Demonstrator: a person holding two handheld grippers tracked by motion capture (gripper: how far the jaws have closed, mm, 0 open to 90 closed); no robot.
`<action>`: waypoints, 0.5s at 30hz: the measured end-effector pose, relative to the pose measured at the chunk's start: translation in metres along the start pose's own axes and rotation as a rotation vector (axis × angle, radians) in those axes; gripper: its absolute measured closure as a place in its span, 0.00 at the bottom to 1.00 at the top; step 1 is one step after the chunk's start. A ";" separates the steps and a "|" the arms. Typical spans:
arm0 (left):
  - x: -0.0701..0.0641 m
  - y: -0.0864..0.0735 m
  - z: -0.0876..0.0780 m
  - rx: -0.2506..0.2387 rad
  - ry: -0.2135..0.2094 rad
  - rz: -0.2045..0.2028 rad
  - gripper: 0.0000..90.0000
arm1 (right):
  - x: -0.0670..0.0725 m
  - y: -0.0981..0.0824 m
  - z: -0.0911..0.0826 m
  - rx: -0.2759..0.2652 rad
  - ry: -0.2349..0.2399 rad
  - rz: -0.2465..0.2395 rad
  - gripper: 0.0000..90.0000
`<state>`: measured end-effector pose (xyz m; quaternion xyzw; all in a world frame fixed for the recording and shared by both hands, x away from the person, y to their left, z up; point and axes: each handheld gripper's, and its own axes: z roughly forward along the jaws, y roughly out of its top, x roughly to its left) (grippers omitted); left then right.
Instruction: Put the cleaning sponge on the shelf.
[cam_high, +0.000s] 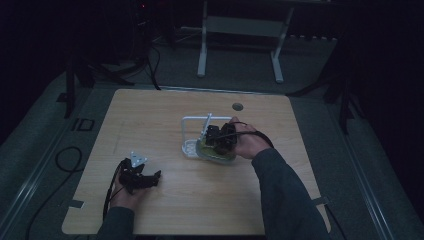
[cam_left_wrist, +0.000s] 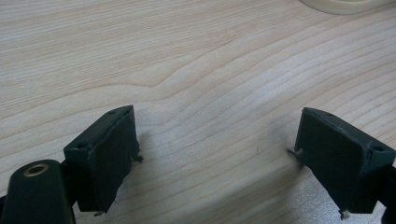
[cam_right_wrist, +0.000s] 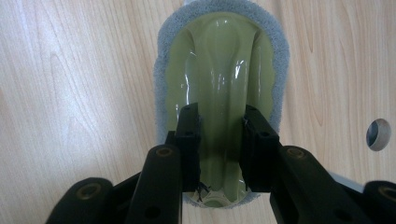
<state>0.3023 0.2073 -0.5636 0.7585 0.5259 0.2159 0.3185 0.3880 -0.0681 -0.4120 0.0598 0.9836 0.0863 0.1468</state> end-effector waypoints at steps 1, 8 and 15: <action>0.000 0.000 0.000 0.000 0.000 0.000 0.15 | 0.000 0.001 0.000 0.002 0.001 -0.004 0.80; 0.000 0.000 0.000 0.000 0.000 0.000 0.15 | 0.001 0.009 0.002 0.003 0.001 -0.025 0.80; 0.000 0.000 0.000 0.000 0.000 -0.001 0.15 | 0.001 0.015 0.009 0.007 0.010 -0.045 0.80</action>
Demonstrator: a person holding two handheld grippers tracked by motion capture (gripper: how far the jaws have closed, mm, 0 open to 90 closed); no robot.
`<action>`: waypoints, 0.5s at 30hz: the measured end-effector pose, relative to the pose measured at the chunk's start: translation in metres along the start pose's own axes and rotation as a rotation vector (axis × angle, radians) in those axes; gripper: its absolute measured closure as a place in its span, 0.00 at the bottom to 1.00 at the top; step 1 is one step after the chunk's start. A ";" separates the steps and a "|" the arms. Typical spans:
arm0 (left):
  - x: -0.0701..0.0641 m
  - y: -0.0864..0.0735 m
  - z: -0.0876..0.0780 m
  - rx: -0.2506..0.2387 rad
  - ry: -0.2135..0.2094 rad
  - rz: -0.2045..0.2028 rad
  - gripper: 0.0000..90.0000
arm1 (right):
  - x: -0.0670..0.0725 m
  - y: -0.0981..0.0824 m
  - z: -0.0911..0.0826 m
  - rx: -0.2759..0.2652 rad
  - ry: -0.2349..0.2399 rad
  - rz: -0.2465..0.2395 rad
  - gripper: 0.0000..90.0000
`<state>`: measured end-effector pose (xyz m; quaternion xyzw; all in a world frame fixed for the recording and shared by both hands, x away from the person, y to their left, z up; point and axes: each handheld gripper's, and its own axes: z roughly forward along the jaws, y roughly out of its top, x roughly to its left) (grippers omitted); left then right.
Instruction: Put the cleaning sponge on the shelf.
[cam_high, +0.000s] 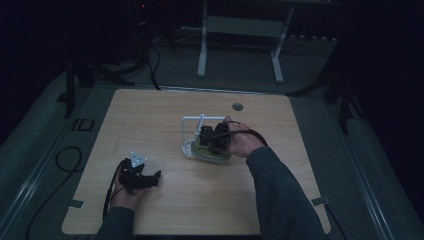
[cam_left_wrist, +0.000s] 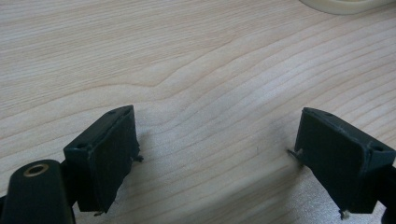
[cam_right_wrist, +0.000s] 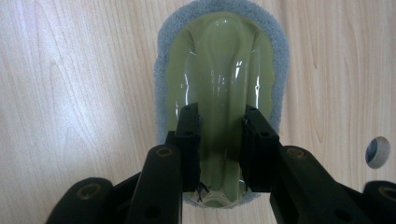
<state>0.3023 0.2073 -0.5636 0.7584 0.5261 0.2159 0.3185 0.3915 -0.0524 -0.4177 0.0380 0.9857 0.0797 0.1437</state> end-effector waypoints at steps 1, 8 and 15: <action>0.000 0.000 0.000 0.000 0.000 0.000 0.15 | 0.000 0.000 0.001 -0.001 0.002 -0.004 0.80; 0.000 0.000 0.000 -0.001 0.000 0.000 0.15 | 0.000 0.006 0.008 0.004 0.004 -0.024 0.80; 0.000 0.000 0.000 0.001 0.000 0.000 0.15 | -0.001 0.012 0.013 -0.002 0.004 -0.033 0.80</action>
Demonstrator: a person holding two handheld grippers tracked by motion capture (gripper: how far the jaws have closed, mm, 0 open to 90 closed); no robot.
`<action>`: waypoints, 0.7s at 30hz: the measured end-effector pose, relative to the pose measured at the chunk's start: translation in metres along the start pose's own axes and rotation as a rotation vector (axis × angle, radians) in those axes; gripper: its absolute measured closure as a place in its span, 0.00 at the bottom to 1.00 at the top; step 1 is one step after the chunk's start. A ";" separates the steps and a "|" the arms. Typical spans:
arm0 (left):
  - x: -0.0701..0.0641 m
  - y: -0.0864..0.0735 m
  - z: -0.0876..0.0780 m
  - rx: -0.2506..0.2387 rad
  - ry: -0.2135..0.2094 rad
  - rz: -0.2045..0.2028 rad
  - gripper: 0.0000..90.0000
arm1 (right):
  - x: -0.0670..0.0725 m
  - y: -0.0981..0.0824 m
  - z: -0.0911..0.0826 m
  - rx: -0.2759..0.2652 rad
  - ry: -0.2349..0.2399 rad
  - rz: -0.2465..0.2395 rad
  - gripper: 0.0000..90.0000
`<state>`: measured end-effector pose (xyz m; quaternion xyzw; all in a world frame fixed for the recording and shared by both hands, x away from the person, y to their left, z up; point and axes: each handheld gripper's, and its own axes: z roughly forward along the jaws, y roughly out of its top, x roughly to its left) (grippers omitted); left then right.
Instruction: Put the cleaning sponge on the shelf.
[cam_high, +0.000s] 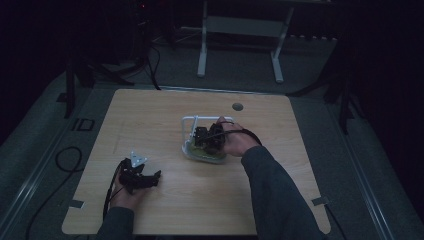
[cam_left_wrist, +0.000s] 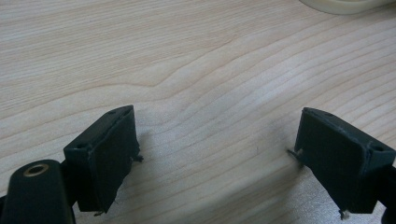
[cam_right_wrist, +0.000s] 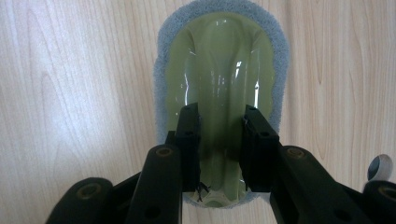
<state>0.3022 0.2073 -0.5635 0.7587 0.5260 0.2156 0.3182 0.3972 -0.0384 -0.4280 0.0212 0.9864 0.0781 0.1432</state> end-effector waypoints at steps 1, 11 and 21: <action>0.000 0.000 0.000 0.000 0.000 0.000 0.15 | 0.000 0.001 0.001 -0.002 0.001 0.002 0.80; 0.000 0.000 0.000 -0.001 -0.003 0.002 0.15 | -0.003 0.006 0.006 -0.001 -0.014 -0.024 0.80; 0.000 0.000 0.000 -0.001 -0.003 0.003 0.15 | -0.005 0.012 0.009 0.018 -0.037 -0.063 0.80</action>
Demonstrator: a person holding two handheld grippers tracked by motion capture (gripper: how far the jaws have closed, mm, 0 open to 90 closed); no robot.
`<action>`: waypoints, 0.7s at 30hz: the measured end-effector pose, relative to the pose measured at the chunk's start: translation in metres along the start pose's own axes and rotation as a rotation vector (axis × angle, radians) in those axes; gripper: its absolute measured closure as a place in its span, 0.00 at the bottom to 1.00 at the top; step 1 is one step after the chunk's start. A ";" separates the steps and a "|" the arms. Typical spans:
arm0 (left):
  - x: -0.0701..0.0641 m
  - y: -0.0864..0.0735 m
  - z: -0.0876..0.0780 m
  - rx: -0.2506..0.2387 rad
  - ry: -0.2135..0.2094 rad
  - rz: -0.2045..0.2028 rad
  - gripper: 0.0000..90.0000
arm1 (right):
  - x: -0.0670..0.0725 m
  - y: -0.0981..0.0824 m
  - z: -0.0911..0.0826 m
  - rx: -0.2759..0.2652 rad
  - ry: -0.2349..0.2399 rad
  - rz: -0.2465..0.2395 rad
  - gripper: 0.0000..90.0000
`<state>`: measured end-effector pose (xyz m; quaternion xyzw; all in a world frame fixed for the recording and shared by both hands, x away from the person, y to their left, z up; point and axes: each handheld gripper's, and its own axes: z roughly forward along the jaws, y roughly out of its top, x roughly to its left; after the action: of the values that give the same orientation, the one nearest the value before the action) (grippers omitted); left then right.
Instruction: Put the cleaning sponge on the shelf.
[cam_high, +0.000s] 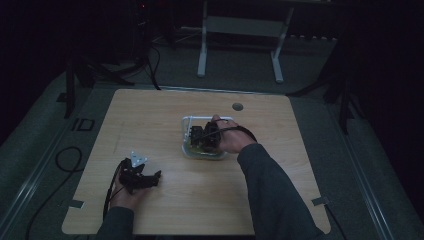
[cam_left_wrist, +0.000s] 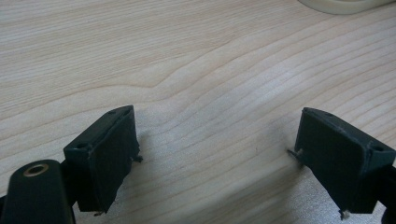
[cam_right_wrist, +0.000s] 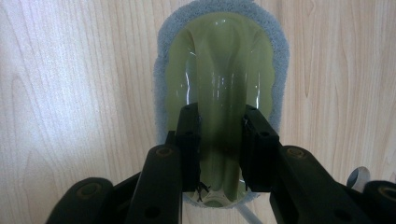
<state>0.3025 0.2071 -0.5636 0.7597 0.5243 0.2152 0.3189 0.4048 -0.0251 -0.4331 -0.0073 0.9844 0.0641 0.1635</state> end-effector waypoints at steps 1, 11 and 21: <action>0.000 0.000 0.000 0.000 0.000 0.001 0.15 | 0.000 0.001 0.000 0.003 -0.002 -0.003 0.80; 0.000 0.000 0.000 0.000 0.000 0.000 0.15 | 0.001 0.007 0.004 0.019 -0.024 -0.040 0.80; 0.000 0.000 0.000 0.000 -0.001 -0.001 0.15 | 0.001 0.006 0.012 0.054 -0.032 -0.042 0.80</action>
<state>0.3025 0.2070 -0.5636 0.7594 0.5246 0.2148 0.3193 0.4073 -0.0175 -0.4438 -0.0223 0.9827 0.0340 0.1808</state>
